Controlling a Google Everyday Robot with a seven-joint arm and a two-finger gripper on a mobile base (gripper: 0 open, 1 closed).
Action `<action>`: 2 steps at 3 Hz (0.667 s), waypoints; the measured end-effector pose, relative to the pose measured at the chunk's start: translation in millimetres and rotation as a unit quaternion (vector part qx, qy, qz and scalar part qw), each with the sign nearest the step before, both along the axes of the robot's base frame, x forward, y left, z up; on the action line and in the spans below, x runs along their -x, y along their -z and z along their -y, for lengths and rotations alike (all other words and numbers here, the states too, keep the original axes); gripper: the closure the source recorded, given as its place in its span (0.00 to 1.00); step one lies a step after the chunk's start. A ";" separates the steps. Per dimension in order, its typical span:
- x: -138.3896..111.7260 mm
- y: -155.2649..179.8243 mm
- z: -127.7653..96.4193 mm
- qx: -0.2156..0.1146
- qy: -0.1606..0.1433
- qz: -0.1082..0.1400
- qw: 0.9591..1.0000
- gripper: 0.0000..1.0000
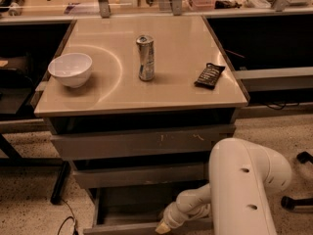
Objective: Open bottom drawer
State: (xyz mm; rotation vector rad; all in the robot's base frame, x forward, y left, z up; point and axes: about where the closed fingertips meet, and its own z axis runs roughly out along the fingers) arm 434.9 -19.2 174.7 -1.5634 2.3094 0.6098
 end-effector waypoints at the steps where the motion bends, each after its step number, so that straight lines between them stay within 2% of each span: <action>1: 31.6 -1.3 0.8 0.005 0.004 -0.023 1.000 1.00; 2: 31.5 -1.2 0.6 0.005 0.004 -0.023 1.000 1.00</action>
Offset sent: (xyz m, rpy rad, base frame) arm -0.1466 -0.0111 0.0240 -0.0415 0.2078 -0.0281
